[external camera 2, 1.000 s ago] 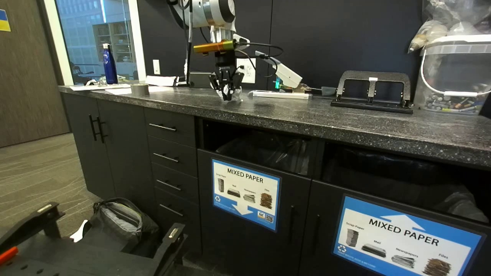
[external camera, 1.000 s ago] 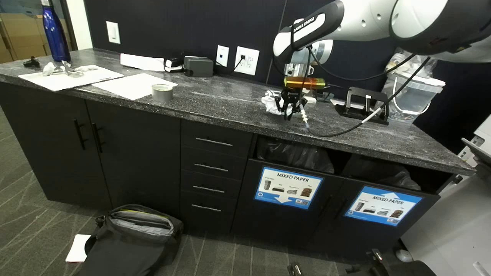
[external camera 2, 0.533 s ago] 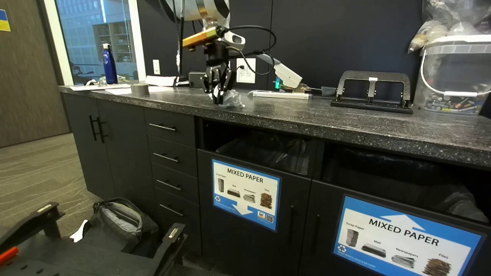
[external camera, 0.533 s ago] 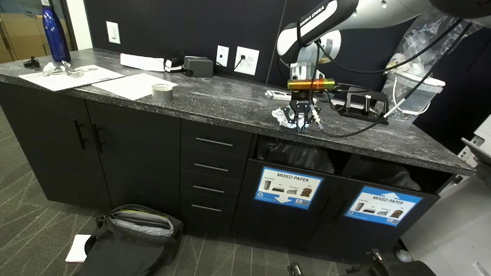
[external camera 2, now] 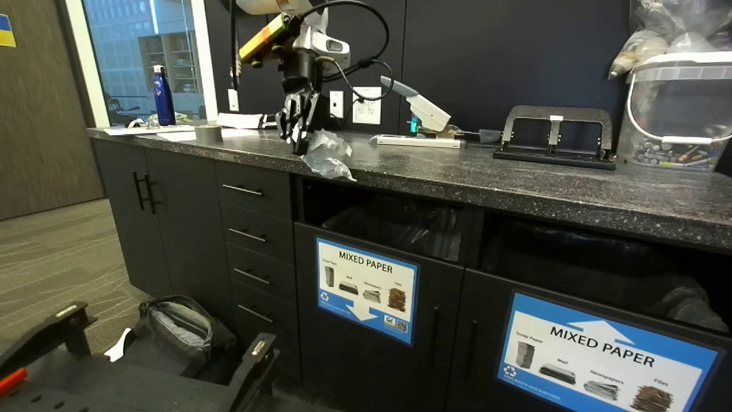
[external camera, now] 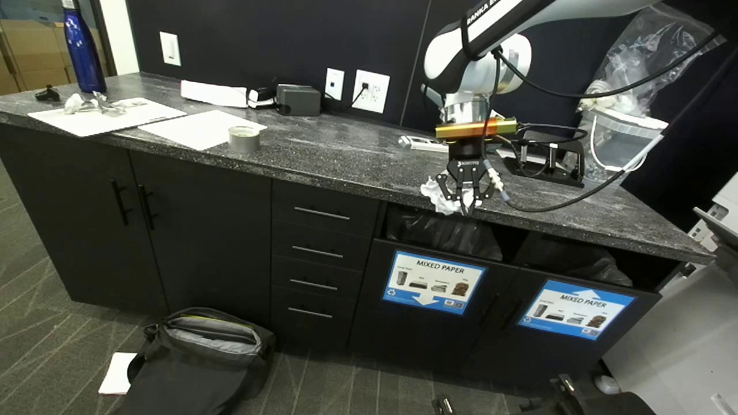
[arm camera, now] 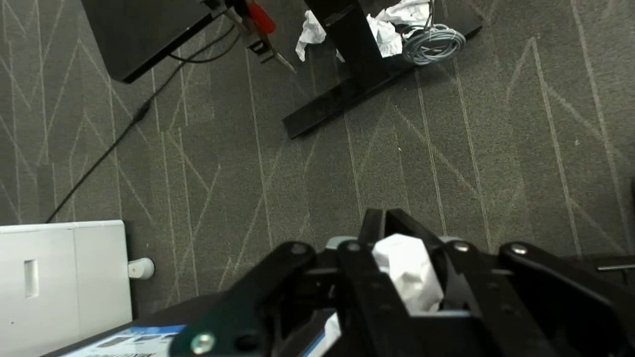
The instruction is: Pick the papers on the counter and put them in the recycle bin
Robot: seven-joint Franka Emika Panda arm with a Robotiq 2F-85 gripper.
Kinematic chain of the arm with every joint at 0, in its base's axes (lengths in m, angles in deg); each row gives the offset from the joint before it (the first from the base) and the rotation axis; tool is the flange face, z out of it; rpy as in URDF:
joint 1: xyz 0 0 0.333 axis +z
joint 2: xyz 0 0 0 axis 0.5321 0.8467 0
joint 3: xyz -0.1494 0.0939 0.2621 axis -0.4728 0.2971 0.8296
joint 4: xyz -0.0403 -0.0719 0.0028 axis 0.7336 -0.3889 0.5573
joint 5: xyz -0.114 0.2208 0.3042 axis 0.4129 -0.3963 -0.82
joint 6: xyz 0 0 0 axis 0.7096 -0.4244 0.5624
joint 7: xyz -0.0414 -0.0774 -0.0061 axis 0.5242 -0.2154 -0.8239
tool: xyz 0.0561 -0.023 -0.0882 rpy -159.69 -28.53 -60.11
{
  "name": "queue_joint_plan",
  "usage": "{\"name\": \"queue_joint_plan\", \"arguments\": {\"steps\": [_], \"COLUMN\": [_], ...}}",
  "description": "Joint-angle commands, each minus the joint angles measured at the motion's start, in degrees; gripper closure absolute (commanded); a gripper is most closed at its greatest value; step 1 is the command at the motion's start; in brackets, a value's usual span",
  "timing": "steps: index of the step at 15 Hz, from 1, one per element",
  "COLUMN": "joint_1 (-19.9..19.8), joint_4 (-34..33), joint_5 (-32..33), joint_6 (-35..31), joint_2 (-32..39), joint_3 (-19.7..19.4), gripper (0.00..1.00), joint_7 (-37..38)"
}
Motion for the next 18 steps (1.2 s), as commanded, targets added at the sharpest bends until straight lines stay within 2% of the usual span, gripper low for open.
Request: {"name": "queue_joint_plan", "arguments": {"steps": [1, 4, 7, 11, 14, 18], "joint_1": [-2.28, -4.4, -6.07, -9.1, -9.73, -8.94], "joint_4": [8.55, 13.83, 18.57, 23.13, 24.26, 22.57], "joint_5": [-1.34, -2.62, -3.07, -3.25, -0.66, -0.59], "joint_6": [-7.07, -15.75, -25.75, -42.91, -57.14, -70.22], "joint_2": [-3.88, -3.28, -2.03, 2.03, 6.79, 13.25], "joint_3": [0.42, 0.3, 0.07, 0.28, -1.0, -3.02], "gripper": [0.88, 0.89, 0.85, 0.84, 0.85, 0.85], "joint_7": [-1.03, -3.82, -7.44, -16.89, -21.72, -23.7]}}
